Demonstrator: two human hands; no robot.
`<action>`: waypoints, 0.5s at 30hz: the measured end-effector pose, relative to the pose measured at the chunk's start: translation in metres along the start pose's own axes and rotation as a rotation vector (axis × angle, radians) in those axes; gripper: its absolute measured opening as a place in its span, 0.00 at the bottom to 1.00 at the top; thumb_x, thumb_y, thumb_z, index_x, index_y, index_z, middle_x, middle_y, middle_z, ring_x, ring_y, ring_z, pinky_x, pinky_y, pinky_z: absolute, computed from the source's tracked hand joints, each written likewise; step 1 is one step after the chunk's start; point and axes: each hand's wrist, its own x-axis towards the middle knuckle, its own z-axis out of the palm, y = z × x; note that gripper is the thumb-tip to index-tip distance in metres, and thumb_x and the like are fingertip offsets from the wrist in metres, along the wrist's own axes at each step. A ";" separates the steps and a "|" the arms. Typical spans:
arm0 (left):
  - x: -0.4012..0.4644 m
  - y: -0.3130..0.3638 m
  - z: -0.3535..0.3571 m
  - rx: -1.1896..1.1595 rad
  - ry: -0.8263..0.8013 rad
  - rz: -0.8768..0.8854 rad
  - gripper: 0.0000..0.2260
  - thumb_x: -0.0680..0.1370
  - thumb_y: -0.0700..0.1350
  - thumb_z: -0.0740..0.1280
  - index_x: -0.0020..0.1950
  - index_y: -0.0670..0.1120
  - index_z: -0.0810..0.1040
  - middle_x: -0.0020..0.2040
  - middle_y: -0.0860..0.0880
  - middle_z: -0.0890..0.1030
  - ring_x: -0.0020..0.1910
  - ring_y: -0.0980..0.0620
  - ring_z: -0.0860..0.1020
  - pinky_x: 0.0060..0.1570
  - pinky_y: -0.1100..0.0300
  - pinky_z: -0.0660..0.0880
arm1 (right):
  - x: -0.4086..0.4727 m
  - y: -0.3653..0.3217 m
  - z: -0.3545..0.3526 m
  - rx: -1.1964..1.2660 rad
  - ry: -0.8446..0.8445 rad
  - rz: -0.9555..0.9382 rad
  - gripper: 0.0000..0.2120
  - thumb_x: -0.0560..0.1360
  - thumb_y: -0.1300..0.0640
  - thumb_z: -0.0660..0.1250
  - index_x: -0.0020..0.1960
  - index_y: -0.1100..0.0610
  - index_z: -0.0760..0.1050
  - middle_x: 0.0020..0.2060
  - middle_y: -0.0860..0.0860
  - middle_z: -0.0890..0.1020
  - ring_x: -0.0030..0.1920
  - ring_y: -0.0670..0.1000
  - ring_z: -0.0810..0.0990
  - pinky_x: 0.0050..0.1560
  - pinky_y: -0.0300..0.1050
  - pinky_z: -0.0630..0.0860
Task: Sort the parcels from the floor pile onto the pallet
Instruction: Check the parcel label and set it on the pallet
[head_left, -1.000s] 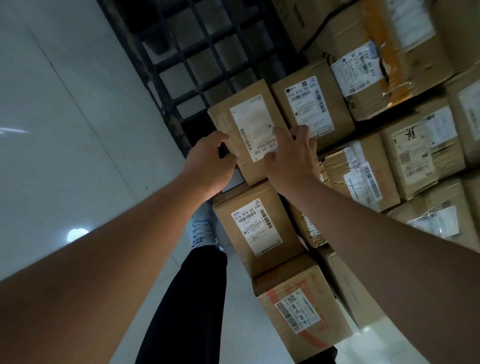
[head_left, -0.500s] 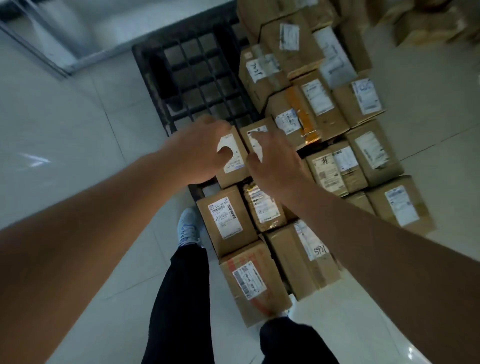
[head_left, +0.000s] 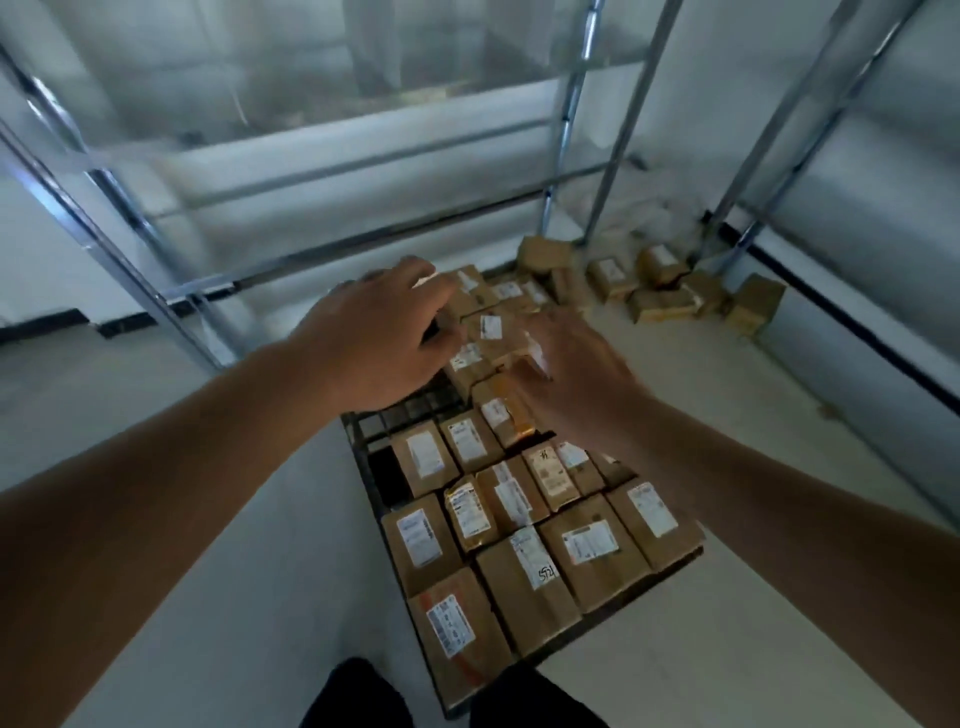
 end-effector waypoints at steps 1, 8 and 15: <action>-0.011 0.007 -0.021 -0.012 0.019 0.011 0.32 0.80 0.64 0.50 0.80 0.51 0.65 0.76 0.46 0.69 0.72 0.43 0.71 0.67 0.41 0.73 | -0.014 -0.011 -0.020 -0.015 0.016 0.000 0.24 0.83 0.45 0.63 0.78 0.48 0.67 0.73 0.50 0.71 0.71 0.52 0.72 0.61 0.48 0.66; -0.083 0.028 -0.125 -0.034 0.151 0.171 0.30 0.80 0.66 0.51 0.78 0.54 0.67 0.75 0.53 0.68 0.70 0.48 0.73 0.65 0.48 0.73 | -0.111 -0.089 -0.106 -0.139 0.125 0.009 0.29 0.81 0.37 0.55 0.79 0.46 0.66 0.76 0.47 0.69 0.75 0.50 0.67 0.64 0.45 0.59; -0.125 0.061 -0.180 -0.043 0.175 0.317 0.34 0.78 0.70 0.46 0.77 0.54 0.68 0.74 0.55 0.68 0.71 0.50 0.73 0.66 0.47 0.73 | -0.175 -0.122 -0.149 -0.233 0.232 0.064 0.20 0.84 0.41 0.60 0.74 0.45 0.71 0.72 0.47 0.72 0.68 0.49 0.72 0.59 0.44 0.65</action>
